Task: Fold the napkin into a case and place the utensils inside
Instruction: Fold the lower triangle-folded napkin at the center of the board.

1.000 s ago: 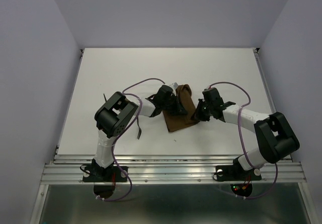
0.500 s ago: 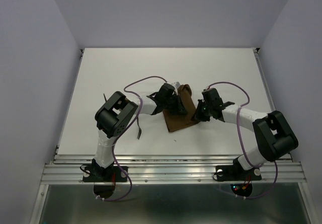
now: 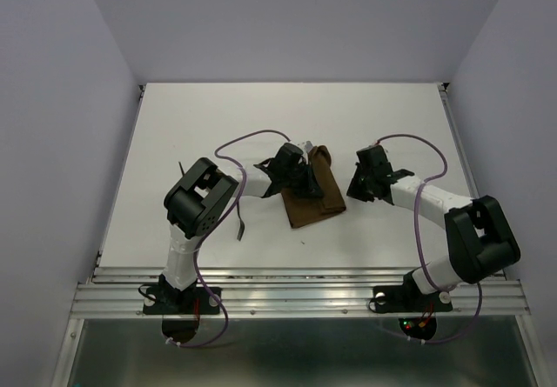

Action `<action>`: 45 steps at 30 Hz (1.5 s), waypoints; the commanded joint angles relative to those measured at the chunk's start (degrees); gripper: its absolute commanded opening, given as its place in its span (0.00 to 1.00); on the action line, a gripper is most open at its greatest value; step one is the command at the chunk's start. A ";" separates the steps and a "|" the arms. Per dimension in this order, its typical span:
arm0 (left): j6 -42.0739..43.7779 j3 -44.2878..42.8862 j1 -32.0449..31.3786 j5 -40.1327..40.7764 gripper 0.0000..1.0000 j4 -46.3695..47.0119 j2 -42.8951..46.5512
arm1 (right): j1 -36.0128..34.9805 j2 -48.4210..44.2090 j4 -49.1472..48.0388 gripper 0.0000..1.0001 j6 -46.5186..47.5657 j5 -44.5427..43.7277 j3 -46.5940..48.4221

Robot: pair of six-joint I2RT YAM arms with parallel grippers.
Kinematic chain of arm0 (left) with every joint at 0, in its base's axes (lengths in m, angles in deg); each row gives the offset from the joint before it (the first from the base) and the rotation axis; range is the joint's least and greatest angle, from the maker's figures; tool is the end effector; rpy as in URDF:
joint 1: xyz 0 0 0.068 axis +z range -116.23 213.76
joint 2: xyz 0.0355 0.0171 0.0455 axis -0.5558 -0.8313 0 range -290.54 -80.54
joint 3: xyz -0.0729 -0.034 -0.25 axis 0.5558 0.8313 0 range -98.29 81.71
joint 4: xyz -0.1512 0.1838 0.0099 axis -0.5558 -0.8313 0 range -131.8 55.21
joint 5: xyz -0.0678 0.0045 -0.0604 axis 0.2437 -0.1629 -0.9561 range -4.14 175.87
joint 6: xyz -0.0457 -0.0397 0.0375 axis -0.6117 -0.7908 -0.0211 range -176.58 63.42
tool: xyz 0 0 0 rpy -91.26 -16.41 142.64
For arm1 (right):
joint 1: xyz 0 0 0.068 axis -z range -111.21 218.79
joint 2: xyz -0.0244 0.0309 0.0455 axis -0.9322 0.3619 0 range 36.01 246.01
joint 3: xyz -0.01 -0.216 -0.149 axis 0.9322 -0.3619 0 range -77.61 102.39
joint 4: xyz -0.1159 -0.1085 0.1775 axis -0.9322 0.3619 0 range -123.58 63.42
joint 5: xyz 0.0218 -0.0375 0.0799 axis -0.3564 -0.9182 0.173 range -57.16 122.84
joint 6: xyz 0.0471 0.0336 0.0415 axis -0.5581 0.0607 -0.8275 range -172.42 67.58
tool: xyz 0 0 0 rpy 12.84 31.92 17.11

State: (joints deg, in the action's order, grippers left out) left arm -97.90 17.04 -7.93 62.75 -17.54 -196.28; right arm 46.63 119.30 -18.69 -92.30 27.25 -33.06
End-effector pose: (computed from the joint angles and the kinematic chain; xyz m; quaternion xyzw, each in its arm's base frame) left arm 0.2993 -0.2974 0.1372 0.0972 0.8640 -0.4381 0.2284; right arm 0.2596 0.0995 0.1678 0.1613 0.9352 0.1209 0.2910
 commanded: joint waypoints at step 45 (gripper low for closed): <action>11.17 -3.54 0.21 2.02 0.09 -16.81 9.22 | -0.70 13.22 -5.58 0.01 0.59 7.78 4.14</action>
State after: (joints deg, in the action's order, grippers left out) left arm -89.92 15.08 -7.77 63.65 -30.37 -192.85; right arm 46.41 132.06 -27.61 -92.05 40.32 -29.06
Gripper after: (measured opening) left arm 0.092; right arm 0.014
